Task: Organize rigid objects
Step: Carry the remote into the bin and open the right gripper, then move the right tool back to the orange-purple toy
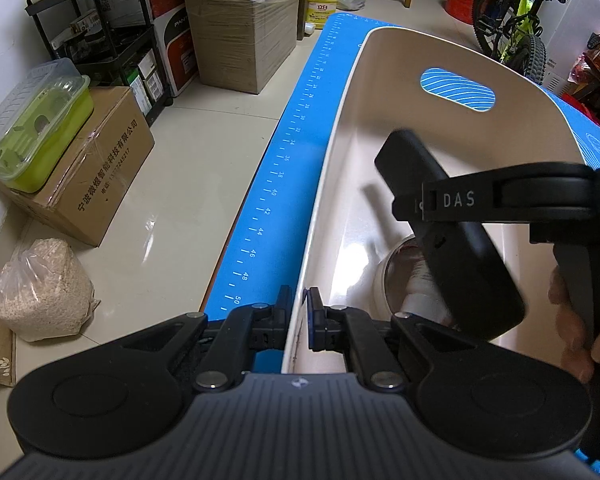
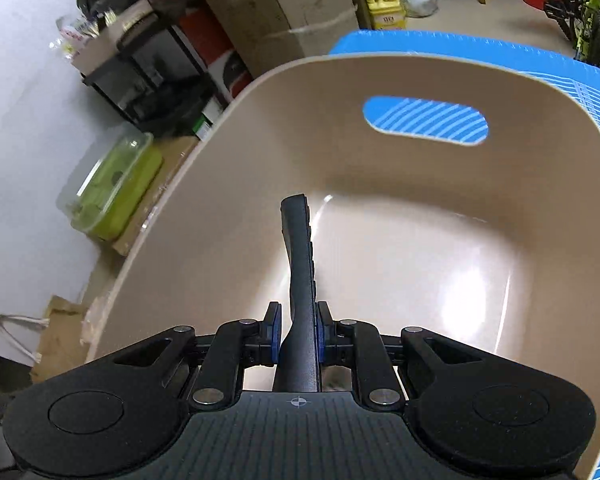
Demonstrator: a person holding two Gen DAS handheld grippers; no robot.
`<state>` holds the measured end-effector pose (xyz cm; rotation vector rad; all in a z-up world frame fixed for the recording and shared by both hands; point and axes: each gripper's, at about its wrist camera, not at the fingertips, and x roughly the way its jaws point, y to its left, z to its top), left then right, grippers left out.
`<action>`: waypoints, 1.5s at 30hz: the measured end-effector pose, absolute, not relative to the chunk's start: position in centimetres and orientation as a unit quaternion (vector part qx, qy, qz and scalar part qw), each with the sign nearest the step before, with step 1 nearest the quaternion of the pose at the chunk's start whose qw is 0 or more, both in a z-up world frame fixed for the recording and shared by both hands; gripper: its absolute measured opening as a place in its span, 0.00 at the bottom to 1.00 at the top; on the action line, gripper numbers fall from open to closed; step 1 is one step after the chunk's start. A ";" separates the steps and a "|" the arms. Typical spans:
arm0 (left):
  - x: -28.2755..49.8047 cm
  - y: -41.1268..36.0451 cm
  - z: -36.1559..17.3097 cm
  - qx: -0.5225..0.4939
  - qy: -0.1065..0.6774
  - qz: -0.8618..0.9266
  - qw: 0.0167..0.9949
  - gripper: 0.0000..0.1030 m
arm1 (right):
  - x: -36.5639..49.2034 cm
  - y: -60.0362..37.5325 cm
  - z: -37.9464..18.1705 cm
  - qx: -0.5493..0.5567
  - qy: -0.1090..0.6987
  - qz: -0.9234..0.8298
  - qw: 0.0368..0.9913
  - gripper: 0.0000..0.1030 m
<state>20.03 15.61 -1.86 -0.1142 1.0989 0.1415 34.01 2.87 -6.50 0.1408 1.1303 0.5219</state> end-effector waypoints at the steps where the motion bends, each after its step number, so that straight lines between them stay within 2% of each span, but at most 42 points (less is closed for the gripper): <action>1: 20.1 15.6 -1.9 -0.054 0.522 0.067 0.849 0.09 | 34.0 2.9 -6.6 0.061 0.527 0.240 0.813 0.26; 9: 20.0 15.7 -1.9 -0.054 0.522 0.067 0.849 0.09 | 34.3 3.7 -6.6 0.028 0.533 0.230 0.814 0.28; 13: 20.0 15.7 -1.8 -0.054 0.521 0.067 0.849 0.09 | 34.5 4.2 -6.7 0.010 0.537 0.223 0.814 0.45; 17: 20.0 15.7 -1.9 -0.054 0.521 0.067 0.849 0.09 | 34.8 4.2 -6.7 0.010 0.538 0.217 0.814 0.49; 20: 20.0 15.7 -1.9 -0.054 0.521 0.067 0.849 0.09 | 35.0 4.2 -6.8 0.006 0.540 0.206 0.816 0.66; 27: 20.1 15.8 -1.9 -0.054 0.522 0.068 0.849 0.09 | 33.7 2.9 -4.6 -0.024 0.501 0.195 0.843 0.69; 39: 20.1 15.8 -1.9 -0.053 0.522 0.068 0.849 0.09 | 30.1 -4.9 3.4 -0.041 0.376 0.175 0.909 0.76; 45: 20.1 15.8 -1.8 -0.054 0.522 0.068 0.849 0.09 | 29.5 -10.7 3.8 -0.051 0.356 0.126 0.924 0.79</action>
